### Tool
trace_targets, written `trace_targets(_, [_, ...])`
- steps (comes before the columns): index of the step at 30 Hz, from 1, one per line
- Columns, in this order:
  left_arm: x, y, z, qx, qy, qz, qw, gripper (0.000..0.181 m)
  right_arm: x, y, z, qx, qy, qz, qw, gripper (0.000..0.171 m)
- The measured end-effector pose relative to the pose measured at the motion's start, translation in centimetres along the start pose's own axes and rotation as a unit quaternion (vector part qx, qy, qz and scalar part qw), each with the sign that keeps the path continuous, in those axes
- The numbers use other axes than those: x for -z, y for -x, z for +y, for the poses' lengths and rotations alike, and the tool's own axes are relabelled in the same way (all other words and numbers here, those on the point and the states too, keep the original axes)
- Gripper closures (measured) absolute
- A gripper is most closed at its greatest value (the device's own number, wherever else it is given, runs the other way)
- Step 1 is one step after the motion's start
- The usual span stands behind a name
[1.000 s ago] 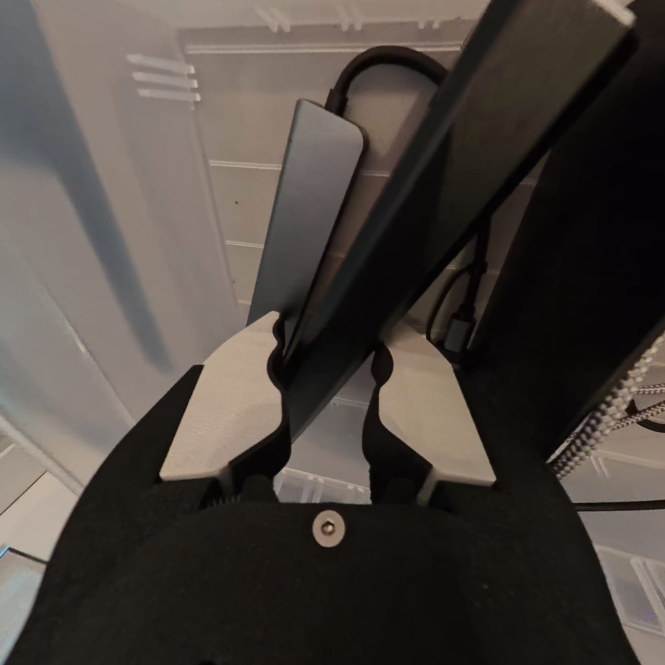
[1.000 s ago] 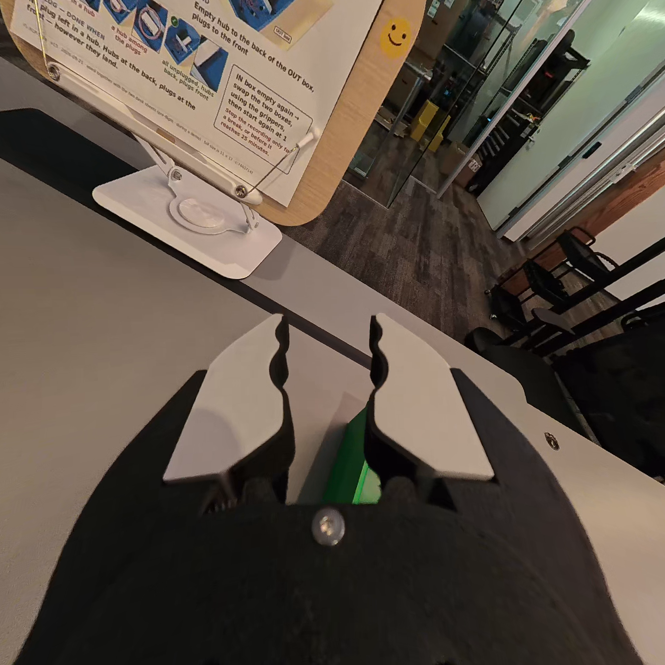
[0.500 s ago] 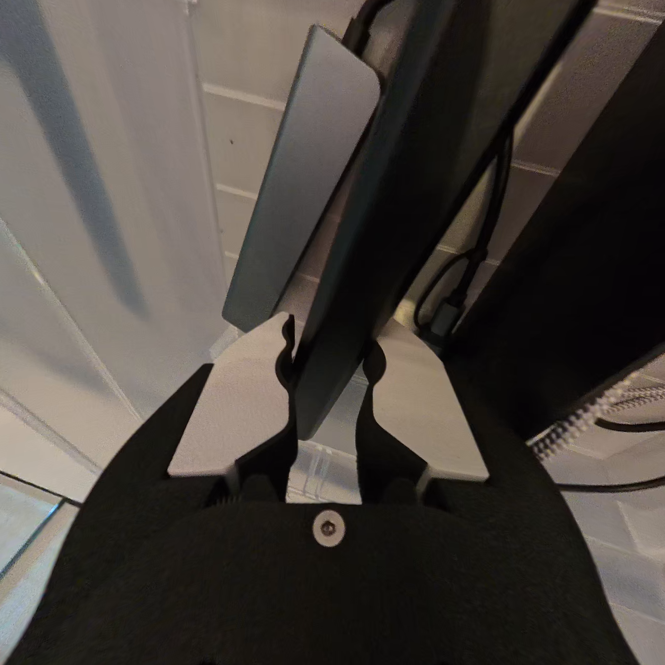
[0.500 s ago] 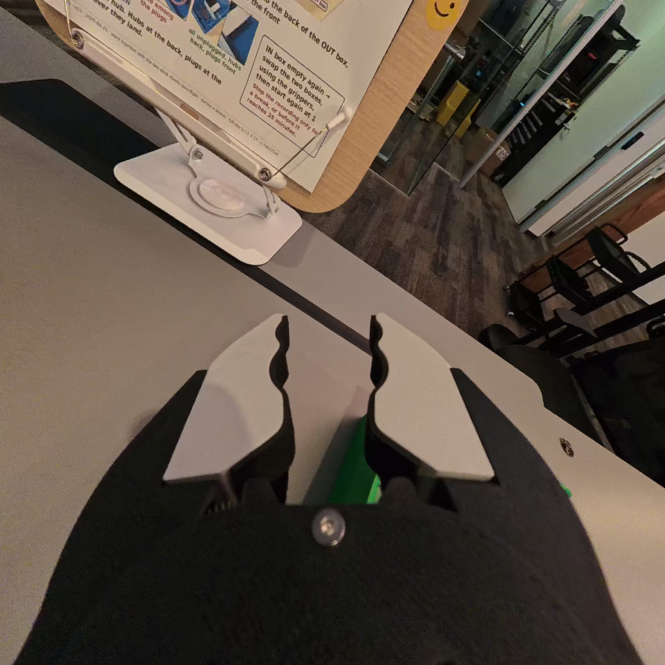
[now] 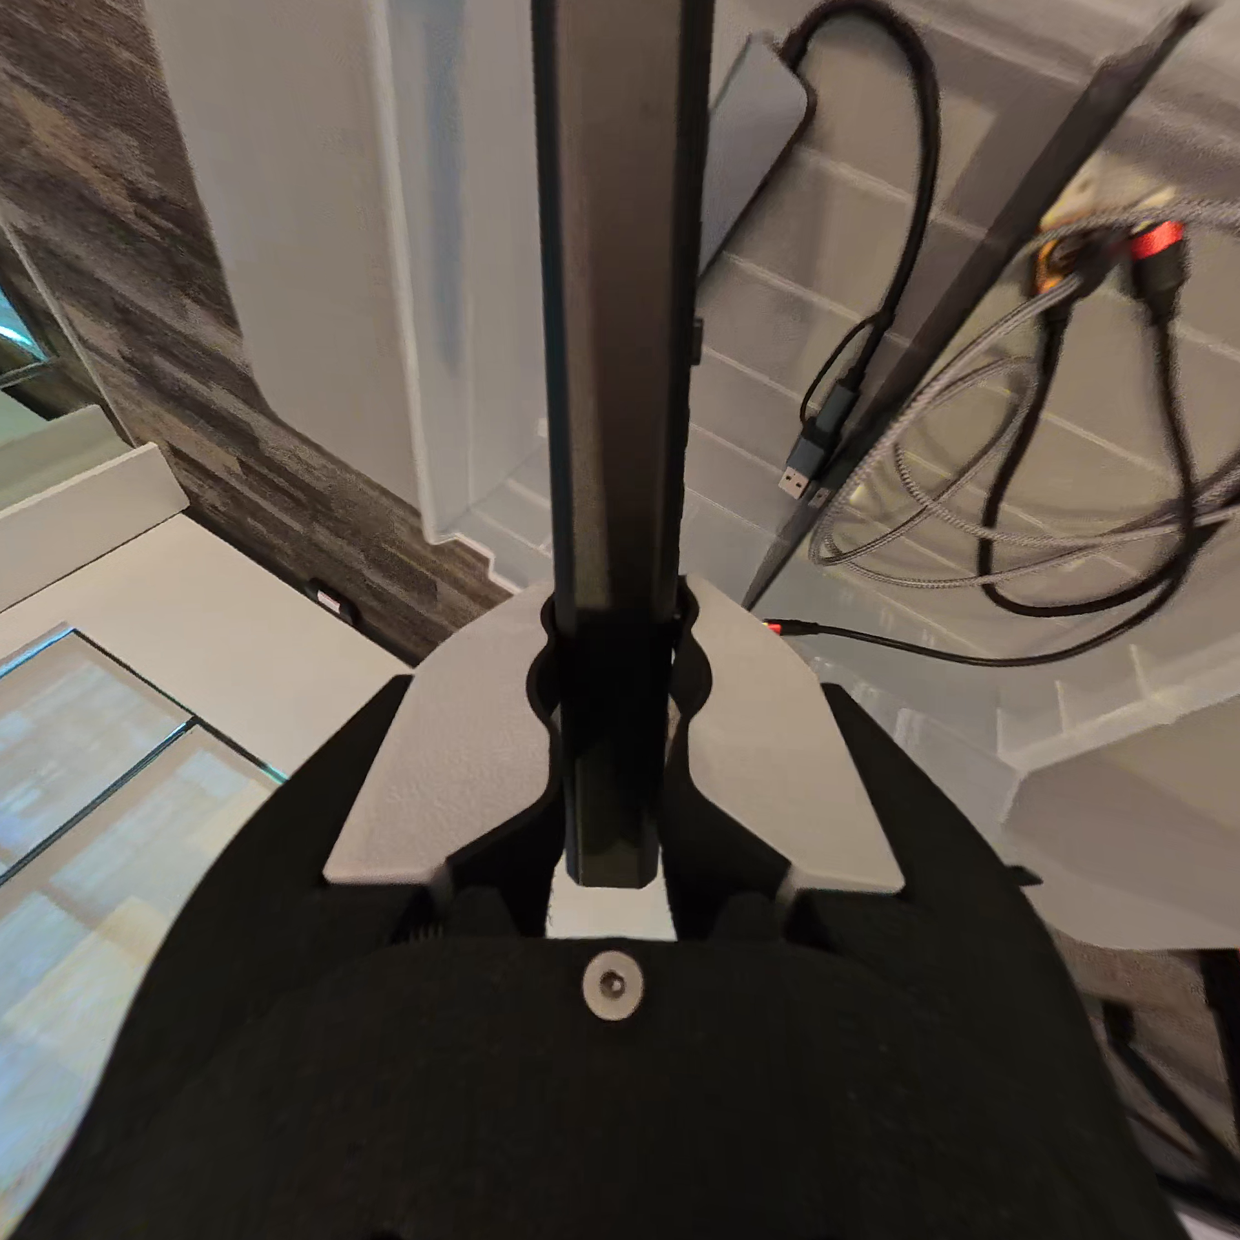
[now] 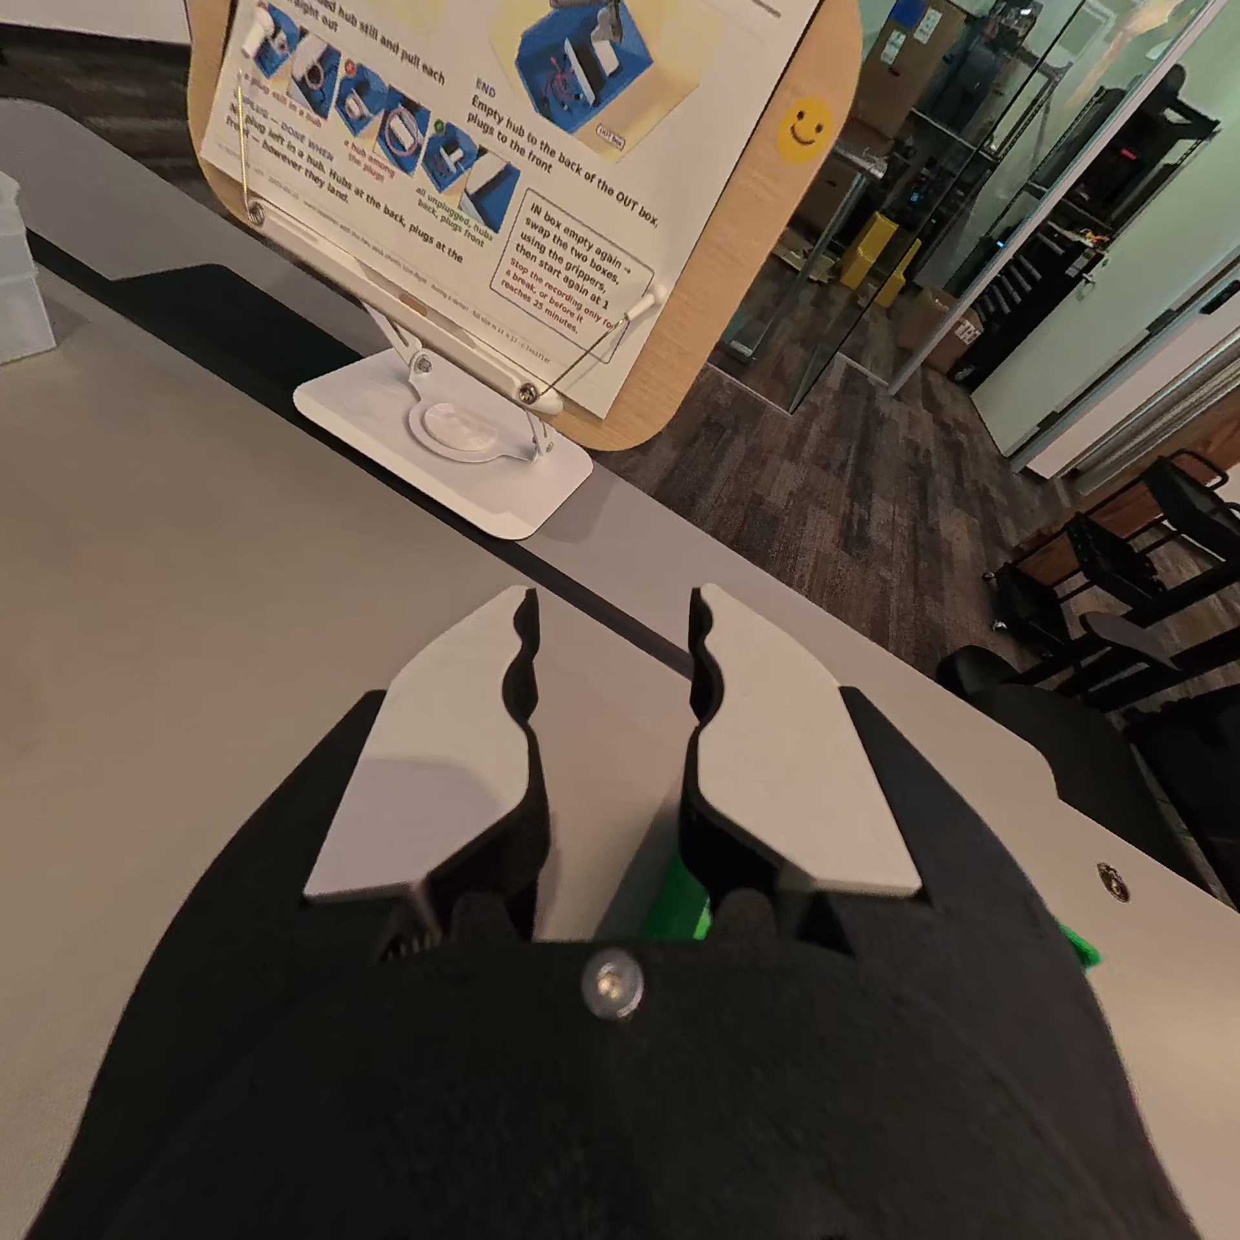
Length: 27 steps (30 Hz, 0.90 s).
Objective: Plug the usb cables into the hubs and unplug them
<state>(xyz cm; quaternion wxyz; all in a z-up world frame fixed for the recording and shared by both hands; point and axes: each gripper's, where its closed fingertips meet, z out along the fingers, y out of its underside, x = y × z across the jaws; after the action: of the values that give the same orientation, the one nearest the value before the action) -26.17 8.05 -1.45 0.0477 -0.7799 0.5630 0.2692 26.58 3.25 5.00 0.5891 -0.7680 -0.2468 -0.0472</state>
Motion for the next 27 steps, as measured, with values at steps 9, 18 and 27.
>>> trace_targets(9, [13.4,-8.1,-15.1,0.125,-0.285,0.158,0.937,0.152,2.3,-1.3,-1.5,-0.033,-0.041,-0.002,0.999,0.128])
trace_targets(18, [8.1,-19.0,-28.8,0.059,-0.262,0.267,0.925,0.152,3.7,-1.9,-1.4,-0.038,-0.046,-0.008,0.998,0.128])
trace_targets(27, [3.6,-20.7,-29.3,-0.001,-0.217,0.248,0.944,0.153,4.0,-3.1,-1.6,-0.081,-0.072,-0.028,0.994,0.129])
